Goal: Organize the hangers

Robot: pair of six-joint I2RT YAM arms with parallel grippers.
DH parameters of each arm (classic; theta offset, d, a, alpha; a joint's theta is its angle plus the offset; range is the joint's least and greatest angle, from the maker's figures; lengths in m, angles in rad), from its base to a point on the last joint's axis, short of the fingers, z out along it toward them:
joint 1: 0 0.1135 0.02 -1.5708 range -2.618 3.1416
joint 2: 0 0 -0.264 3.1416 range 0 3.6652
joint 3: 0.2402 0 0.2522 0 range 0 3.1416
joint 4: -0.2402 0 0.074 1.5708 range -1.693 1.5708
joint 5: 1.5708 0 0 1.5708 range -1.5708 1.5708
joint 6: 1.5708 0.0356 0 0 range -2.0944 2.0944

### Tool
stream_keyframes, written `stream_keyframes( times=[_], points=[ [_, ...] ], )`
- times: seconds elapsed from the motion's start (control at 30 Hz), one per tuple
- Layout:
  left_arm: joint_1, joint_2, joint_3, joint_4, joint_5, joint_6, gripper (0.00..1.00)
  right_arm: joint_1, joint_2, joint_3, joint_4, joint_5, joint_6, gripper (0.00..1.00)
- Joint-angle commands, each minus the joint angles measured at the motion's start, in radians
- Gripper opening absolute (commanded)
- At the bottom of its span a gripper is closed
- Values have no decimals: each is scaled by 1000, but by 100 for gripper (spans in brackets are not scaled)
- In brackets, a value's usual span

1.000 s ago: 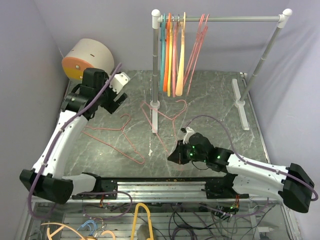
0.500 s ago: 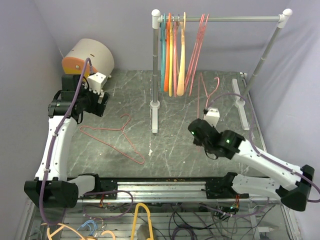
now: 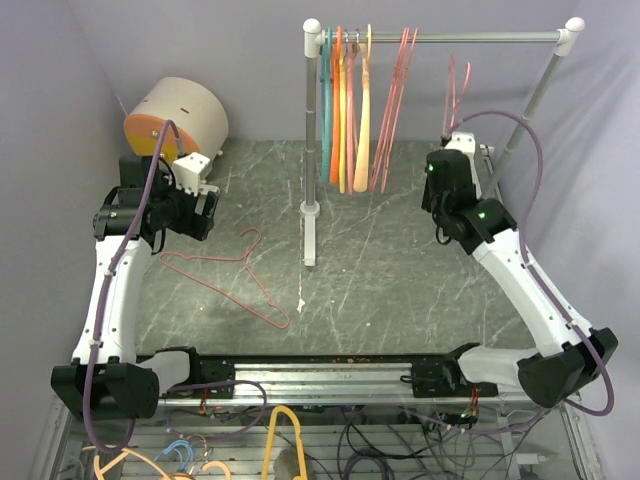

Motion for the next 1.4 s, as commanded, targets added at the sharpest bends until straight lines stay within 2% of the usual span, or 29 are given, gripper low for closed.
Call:
stream_keyframes(
  times=[0.0,0.13,0.3,0.47,0.6,0.77,0.93,1.17,1.2,1.23,1.3,1.37],
  points=[
    [11,-27,-42,5,12,12,93,-5,52,137,66,-118,-106,0],
    [11,-25,-41,0,35,15,93,-17,118,242,61,-159,-130,0],
    [12,-2,-13,-10,0,34,92,-48,205,374,38,-242,-143,0],
    [12,36,-11,-62,56,91,93,-81,295,479,28,-322,-156,0],
    [12,87,-8,-123,80,152,100,-99,355,517,26,-401,-154,0],
    [12,153,-23,-113,43,236,100,-102,384,502,46,-430,-155,0],
    [12,251,-66,-132,66,424,100,-103,389,458,64,-437,-160,0],
    [-10,378,-115,-24,145,488,99,-103,357,394,87,-471,-161,0],
    [-19,401,-119,-16,150,500,98,-103,342,376,97,-472,-159,2],
    [-30,423,-122,-10,156,515,98,-103,320,356,109,-470,-159,10],
    [-43,460,-130,18,166,527,98,-102,271,316,127,-447,-158,42],
    [-77,483,-146,72,171,531,98,-103,221,275,140,-421,-150,68]
  ],
)
